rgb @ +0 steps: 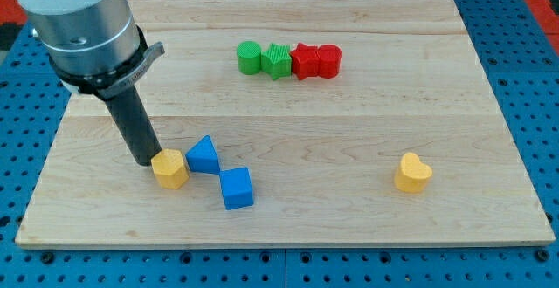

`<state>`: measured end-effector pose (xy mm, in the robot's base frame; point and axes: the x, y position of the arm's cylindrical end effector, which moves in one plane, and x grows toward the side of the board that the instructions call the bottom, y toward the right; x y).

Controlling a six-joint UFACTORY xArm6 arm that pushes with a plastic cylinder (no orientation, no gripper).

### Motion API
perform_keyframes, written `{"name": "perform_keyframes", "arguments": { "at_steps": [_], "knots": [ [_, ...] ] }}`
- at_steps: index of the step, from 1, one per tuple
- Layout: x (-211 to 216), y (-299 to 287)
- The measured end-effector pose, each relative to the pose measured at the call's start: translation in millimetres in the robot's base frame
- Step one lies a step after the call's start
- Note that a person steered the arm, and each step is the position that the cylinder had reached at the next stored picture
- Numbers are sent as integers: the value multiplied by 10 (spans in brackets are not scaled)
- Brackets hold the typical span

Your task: Move the yellow heart to the right of the blue cube

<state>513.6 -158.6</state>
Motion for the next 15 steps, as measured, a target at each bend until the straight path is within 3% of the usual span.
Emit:
{"name": "perform_keyframes", "arguments": {
  "at_steps": [2, 3, 4, 6, 7, 8, 9, 10, 12, 15],
  "knots": [
    [32, 573],
    [-103, 218],
    [-463, 479],
    [-212, 1169],
    [-281, 1654],
    [-375, 2738],
    [-214, 3425],
    [230, 3399],
    [253, 1965],
    [512, 2077]
  ]
}}
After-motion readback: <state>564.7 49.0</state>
